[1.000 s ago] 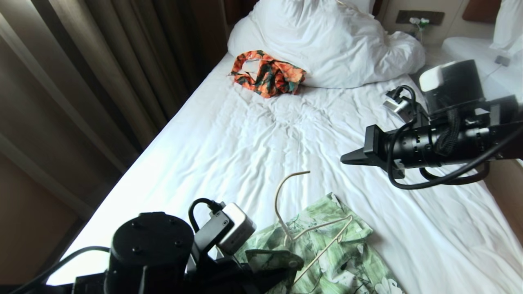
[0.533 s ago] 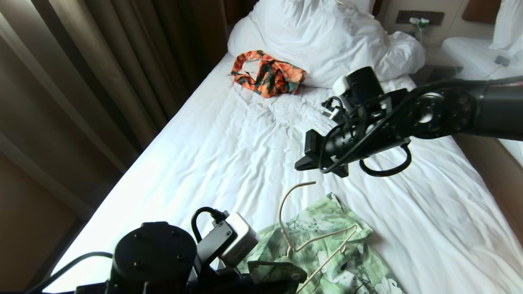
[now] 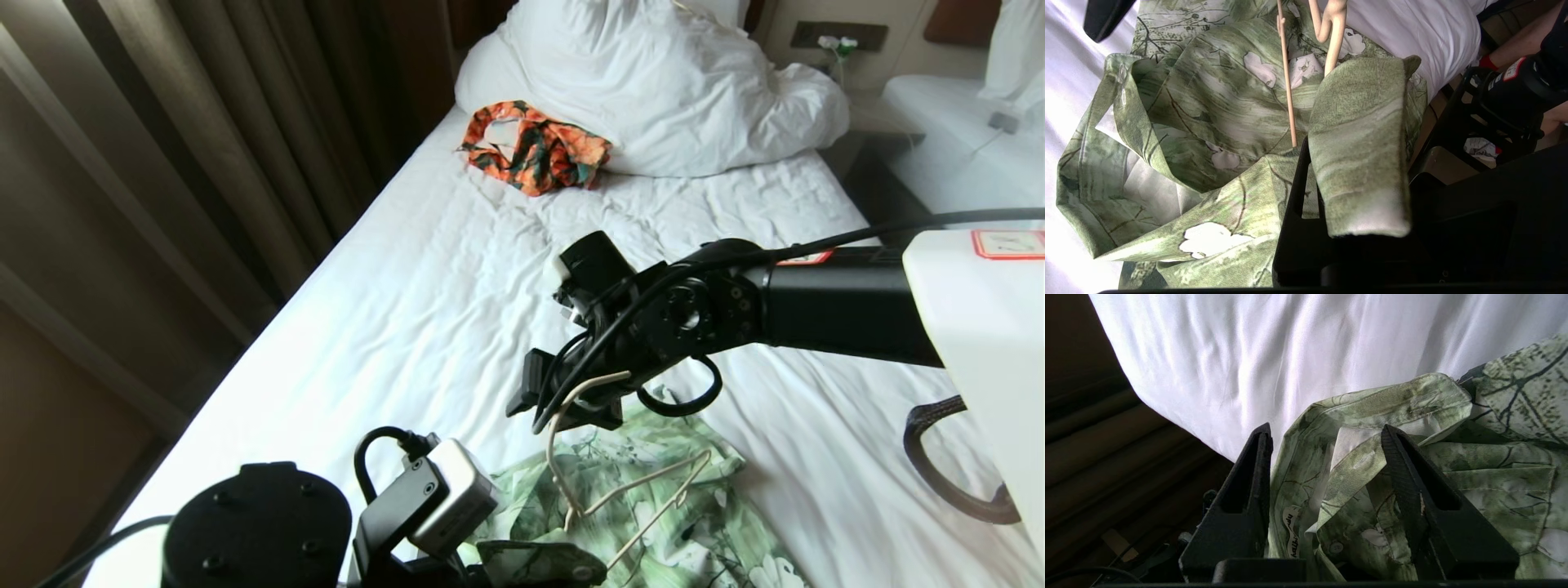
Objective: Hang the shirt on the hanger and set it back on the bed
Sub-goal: Hook the other side of the shirt onto the hanger
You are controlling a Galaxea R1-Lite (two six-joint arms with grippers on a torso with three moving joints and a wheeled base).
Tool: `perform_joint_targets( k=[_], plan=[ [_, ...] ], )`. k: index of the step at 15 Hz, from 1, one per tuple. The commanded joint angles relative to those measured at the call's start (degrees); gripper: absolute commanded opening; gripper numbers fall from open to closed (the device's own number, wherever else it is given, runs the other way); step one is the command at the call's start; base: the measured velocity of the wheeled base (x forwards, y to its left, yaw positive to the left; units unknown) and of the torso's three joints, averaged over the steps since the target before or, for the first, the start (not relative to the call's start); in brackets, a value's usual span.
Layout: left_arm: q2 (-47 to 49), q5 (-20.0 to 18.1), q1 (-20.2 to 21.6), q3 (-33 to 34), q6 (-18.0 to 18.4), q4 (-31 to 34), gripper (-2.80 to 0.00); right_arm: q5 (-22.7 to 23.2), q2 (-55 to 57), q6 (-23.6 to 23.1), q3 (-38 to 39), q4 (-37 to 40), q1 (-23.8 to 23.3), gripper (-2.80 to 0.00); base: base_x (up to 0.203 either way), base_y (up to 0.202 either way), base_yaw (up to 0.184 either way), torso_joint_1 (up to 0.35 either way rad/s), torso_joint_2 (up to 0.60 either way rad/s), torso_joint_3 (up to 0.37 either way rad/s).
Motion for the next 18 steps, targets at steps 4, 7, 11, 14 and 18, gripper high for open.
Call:
perform_joint_targets(
  k=[4,7,11,14,18],
  plan=[
    [-0.7,0.1,0.0,1.3,0.0,-0.2,-2.8,-0.1,2.7,3.3,0.2,0.8,1.7,0.0,0.0,0.0,0.0,0.0,0.0,0.0],
    [-0.8,0.1,0.0,1.8,0.0,-0.2,-2.8,-0.1,3.1,3.8,0.2,1.4,1.9,0.0,0.0,0.0,0.0,0.0,0.0,0.0],
    [-0.6,0.0,-0.5,2.5,-0.1,-0.2,-2.8,-0.1,1.4,5.2,0.2,2.6,1.6,0.0,0.0,0.0,0.0,0.0,0.0,0.0],
    [-0.6,0.0,-0.9,3.0,-0.2,-0.2,-2.8,0.0,0.3,5.3,0.2,3.8,1.6,0.0,0.0,0.0,0.0,0.0,0.0,0.0],
    [-0.5,0.1,-1.2,3.3,-0.3,-0.2,-2.8,0.4,0.4,5.4,0.2,4.2,2.4,0.0,0.0,0.0,0.0,0.0,0.0,0.0]
  ],
)
